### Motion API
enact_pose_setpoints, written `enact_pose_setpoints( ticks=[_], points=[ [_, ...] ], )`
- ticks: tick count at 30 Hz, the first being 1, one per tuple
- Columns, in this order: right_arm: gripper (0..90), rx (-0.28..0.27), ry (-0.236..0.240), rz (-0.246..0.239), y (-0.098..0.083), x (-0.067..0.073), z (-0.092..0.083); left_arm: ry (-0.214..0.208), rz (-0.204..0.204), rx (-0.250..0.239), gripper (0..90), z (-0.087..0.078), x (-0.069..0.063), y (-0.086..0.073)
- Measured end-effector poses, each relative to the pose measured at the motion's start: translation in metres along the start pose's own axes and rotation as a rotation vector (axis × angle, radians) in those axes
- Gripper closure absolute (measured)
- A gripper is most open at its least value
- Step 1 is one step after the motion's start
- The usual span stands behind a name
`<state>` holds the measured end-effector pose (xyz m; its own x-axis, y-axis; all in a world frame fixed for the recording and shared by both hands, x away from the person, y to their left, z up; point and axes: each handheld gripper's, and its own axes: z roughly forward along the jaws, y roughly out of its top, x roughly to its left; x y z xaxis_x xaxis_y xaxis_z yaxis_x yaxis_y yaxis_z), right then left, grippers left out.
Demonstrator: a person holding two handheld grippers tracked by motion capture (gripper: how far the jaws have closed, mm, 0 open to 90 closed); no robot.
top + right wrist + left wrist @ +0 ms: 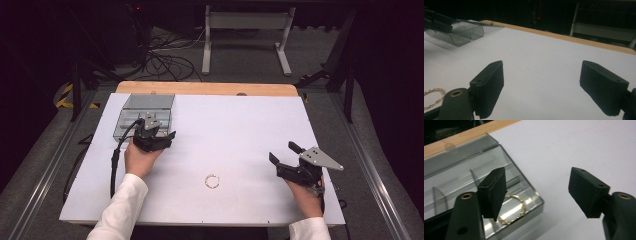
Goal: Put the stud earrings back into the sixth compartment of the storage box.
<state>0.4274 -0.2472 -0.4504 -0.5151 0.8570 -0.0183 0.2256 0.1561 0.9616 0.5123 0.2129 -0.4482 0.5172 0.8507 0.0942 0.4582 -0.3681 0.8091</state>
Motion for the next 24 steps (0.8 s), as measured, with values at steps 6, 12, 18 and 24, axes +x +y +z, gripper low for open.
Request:
enact_pose_setpoints(
  ticks=[6, 12, 18, 24],
  points=[
    [19.6, -0.002, 0.003, 0.005, 0.000, 0.000, 0.000, -0.058, 0.037, 0.001, 24.7, -0.003, -0.015, 0.000],
    [19.1, -0.007, 0.005, 0.014, 0.000, 0.000, 0.000, -0.106, 0.066, 0.026, 20.2, -0.001, -0.032, -0.002],
    [18.3, -0.007, 0.007, 0.011, 0.001, 0.000, 0.000, -0.151, 0.071, 0.024, 19.3, 0.000, -0.044, -0.008],
    [16.6, -0.012, 0.012, 0.009, 0.001, 0.001, -0.001, -0.194, 0.097, 0.030, 18.4, -0.001, -0.056, -0.011]
  ],
)
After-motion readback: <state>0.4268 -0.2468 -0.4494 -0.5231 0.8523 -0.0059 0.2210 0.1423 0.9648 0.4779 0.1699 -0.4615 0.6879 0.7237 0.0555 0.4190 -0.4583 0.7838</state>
